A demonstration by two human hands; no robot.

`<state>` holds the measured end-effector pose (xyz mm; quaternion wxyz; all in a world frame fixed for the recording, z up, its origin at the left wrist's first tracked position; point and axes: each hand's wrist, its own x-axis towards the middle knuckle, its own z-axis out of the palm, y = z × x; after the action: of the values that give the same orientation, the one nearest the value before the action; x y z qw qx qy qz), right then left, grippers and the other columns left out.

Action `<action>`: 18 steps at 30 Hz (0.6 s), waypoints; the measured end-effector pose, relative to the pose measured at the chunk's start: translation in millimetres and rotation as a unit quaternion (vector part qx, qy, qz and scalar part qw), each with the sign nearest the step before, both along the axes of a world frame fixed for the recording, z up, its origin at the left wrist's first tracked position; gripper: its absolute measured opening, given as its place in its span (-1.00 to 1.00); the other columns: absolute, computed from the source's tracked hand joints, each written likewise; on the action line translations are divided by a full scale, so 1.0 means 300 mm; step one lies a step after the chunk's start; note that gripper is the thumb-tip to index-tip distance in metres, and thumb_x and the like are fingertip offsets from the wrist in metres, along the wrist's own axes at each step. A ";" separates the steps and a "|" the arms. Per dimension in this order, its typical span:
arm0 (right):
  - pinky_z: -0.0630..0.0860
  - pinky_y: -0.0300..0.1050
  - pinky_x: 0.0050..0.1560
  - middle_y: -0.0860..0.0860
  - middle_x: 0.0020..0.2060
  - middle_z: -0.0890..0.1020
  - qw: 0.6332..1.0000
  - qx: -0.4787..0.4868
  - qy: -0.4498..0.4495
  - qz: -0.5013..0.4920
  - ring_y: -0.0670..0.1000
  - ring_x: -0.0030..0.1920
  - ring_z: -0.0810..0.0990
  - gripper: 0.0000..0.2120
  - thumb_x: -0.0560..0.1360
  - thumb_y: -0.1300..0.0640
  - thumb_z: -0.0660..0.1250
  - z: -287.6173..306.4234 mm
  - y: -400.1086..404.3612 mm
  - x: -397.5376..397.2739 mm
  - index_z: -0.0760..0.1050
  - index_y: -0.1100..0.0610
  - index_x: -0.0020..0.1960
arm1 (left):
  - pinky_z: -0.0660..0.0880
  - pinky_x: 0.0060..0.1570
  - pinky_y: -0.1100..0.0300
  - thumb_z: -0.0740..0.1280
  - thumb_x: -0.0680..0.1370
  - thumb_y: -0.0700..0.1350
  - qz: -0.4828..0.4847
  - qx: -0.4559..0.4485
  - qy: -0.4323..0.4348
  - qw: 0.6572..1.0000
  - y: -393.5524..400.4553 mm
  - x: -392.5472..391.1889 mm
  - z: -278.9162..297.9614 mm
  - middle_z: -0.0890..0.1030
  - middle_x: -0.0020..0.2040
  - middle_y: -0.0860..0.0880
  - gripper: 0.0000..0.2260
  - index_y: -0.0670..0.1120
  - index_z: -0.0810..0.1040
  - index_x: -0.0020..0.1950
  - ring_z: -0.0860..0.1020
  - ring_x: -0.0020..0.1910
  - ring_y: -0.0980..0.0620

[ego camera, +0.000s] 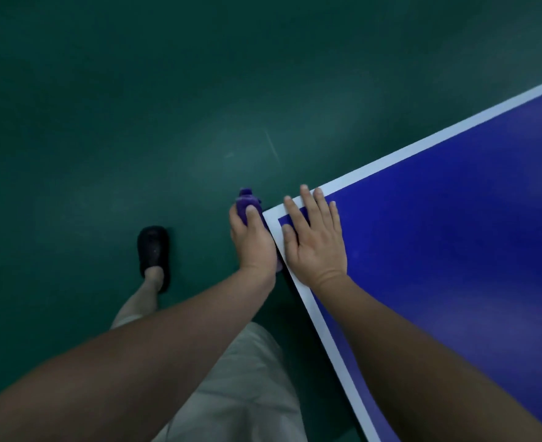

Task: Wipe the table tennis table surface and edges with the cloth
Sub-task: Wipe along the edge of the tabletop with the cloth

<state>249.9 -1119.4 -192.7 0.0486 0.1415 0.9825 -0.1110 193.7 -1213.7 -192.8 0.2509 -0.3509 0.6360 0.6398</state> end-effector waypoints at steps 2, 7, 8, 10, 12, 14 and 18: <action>0.00 0.16 0.59 0.11 0.58 0.22 0.999 -0.005 0.015 -0.050 0.14 0.60 0.09 -0.50 0.64 -0.07 0.07 -0.002 -0.008 -0.002 0.31 0.06 0.54 | 0.46 0.30 -0.15 0.15 0.68 0.08 -0.049 0.007 -0.012 0.999 -0.047 0.027 0.014 0.51 0.35 -0.09 -0.69 0.16 0.35 0.44 0.54 0.25 -0.12; 0.00 0.18 0.58 0.10 0.58 0.19 0.961 0.014 0.019 -0.275 0.13 0.60 0.06 -0.48 0.63 -0.11 0.08 0.003 -0.021 -0.040 0.31 0.07 0.53 | 0.46 0.18 0.15 0.20 0.60 0.11 -0.210 -0.009 0.072 0.975 -0.124 -0.074 0.017 0.52 0.28 -0.08 -0.64 0.07 0.46 0.37 0.52 0.18 0.00; -0.01 0.18 0.58 0.10 0.58 0.19 0.957 0.016 0.021 -0.289 0.12 0.60 0.06 -0.48 0.63 -0.11 0.09 0.003 -0.024 -0.045 0.31 0.07 0.53 | 0.45 0.19 0.13 0.20 0.60 0.09 -0.260 -0.008 0.078 0.962 -0.117 -0.125 0.006 0.53 0.27 -0.07 -0.64 0.06 0.48 0.37 0.51 0.19 -0.01; -0.02 0.17 0.58 0.10 0.58 0.20 0.957 0.018 0.023 -0.289 0.13 0.60 0.06 -0.48 0.63 -0.11 0.10 0.001 -0.028 -0.048 0.32 0.07 0.53 | 0.44 0.29 -0.01 0.21 0.63 0.06 -0.390 -0.012 0.073 0.918 -0.094 -0.227 -0.027 0.54 0.24 -0.07 -0.70 0.07 0.51 0.33 0.51 0.22 -0.07; -0.02 0.17 0.58 0.11 0.58 0.21 0.958 0.021 0.027 -0.285 0.15 0.60 0.07 -0.48 0.63 -0.11 0.10 0.000 -0.028 -0.047 0.33 0.08 0.52 | 0.46 0.28 -0.07 0.19 0.63 0.07 -0.522 -0.014 0.070 0.850 -0.065 -0.309 -0.054 0.54 0.21 -0.08 -0.71 0.09 0.52 0.31 0.52 0.20 -0.09; -0.01 0.19 0.58 0.12 0.57 0.22 0.958 0.026 0.031 -0.283 0.17 0.59 0.08 -0.49 0.63 -0.10 0.10 -0.004 -0.026 -0.043 0.35 0.09 0.51 | 0.48 0.25 -0.09 0.18 0.63 0.09 -0.593 -0.004 0.068 0.802 -0.021 -0.362 -0.068 0.54 0.21 -0.09 -0.70 0.09 0.50 0.33 0.54 0.18 -0.11; 0.01 0.22 0.57 0.15 0.56 0.24 0.962 0.038 0.045 -0.268 0.19 0.59 0.11 -0.51 0.64 -0.08 0.11 -0.011 -0.019 -0.034 0.38 0.10 0.49 | 0.46 0.29 -0.09 0.18 0.65 0.08 -0.647 0.029 0.092 0.756 0.133 -0.405 -0.069 0.50 0.28 -0.09 -0.68 0.10 0.47 0.38 0.52 0.22 -0.10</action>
<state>239.9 -1125.1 -196.1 -0.0323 0.3966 0.9131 -0.0888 72.2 -1173.9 -213.6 0.5553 0.2125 0.7129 0.3718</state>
